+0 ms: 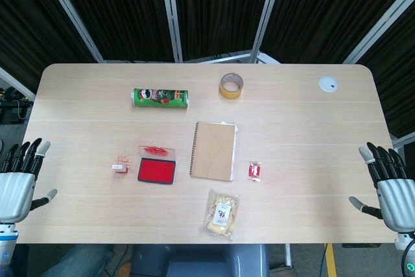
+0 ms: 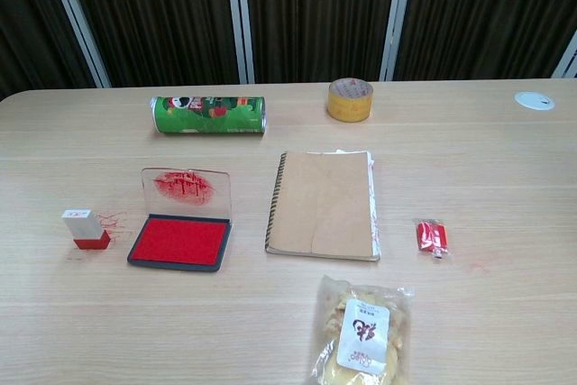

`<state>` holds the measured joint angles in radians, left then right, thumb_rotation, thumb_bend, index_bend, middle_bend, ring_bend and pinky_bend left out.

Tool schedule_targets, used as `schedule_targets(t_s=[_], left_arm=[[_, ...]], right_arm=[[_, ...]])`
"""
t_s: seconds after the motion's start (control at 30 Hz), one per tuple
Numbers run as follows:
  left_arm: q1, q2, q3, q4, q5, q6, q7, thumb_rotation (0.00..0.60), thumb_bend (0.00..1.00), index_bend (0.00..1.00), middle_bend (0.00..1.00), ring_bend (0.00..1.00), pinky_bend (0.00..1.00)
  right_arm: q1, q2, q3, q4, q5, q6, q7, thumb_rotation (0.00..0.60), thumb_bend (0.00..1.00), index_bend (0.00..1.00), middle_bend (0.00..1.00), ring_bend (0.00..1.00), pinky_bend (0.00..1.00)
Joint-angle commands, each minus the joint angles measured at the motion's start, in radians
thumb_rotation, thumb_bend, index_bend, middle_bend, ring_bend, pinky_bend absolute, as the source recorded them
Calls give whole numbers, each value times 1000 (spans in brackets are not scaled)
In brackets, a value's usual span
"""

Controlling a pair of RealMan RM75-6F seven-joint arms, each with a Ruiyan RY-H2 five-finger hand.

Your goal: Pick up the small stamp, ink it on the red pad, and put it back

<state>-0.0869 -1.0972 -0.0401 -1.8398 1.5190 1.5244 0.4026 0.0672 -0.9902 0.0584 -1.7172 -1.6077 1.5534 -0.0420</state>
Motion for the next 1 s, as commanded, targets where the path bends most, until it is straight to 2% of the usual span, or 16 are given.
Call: schedule_targets(t_s=[0.03, 0.13, 0.2, 0.23, 0.27, 0.3, 0.37, 0.43, 0.47, 0.57, 0.73, 0.9, 1.0], left_arm=[[0, 1, 0, 0, 0, 0, 0, 600, 0, 0, 0, 0, 0], [1, 5, 2, -3, -6, -4, 4, 600, 0, 0, 0, 0, 0], [1, 8, 2, -5, -9, -7, 3, 600, 0, 0, 0, 14, 42], [0, 9, 2, -5, -9, -8, 1, 600, 0, 0, 0, 92, 156], [-2, 8, 0, -2, -7, -9, 0, 600, 0, 0, 0, 236, 333], [-6, 6, -1, 4, -2, -11, -1, 600, 0, 0, 0, 422, 524], [-15, -2, -2, 16, 2, -23, -17, 600, 0, 0, 0, 675, 751], [-28, -21, -10, 35, -5, -41, -37, 600, 0, 0, 13, 813, 876], [-40, -42, -19, 55, -17, -56, -42, 600, 0, 0, 33, 851, 914], [-83, -102, -45, 98, -60, -117, -61, 600, 0, 8, 109, 901, 963], [-155, -175, -76, 123, -146, -237, -66, 600, 0, 31, 151, 913, 971], [-226, -246, -108, 154, -270, -348, -6, 600, 14, 94, 184, 914, 971], [-252, -286, -117, 192, -321, -382, 11, 600, 66, 164, 216, 913, 971]], right_arm=[[0, 0, 0, 0, 0, 0, 0, 600, 0, 0, 0, 0, 0], [0, -1, -1, 0, -2, 0, -1, 600, 0, 0, 0, 0, 0], [1, -3, -2, 1, -2, -3, -4, 600, 0, 0, 0, 0, 0], [1, -4, -3, 0, -2, -5, -4, 600, 0, 0, 0, 0, 0], [2, -4, -3, -1, -2, -5, -5, 600, 0, 0, 0, 0, 0], [2, -4, -3, -3, -3, -5, -6, 600, 0, 0, 0, 0, 0], [2, -3, -1, -6, -1, -4, -5, 600, 0, 0, 0, 0, 0], [2, -2, 1, -8, 4, -5, -1, 600, 0, 0, 0, 0, 0], [3, -2, 1, -6, 10, -9, 1, 600, 0, 0, 0, 0, 0], [4, -2, 1, 6, 25, -23, 9, 600, 0, 0, 0, 0, 0], [5, 0, 3, 9, 31, -25, 25, 600, 0, 0, 0, 0, 0], [11, -4, 1, 16, 40, -42, 25, 600, 0, 0, 0, 0, 0], [13, -5, 4, 22, 52, -51, 30, 600, 0, 0, 0, 0, 0]])
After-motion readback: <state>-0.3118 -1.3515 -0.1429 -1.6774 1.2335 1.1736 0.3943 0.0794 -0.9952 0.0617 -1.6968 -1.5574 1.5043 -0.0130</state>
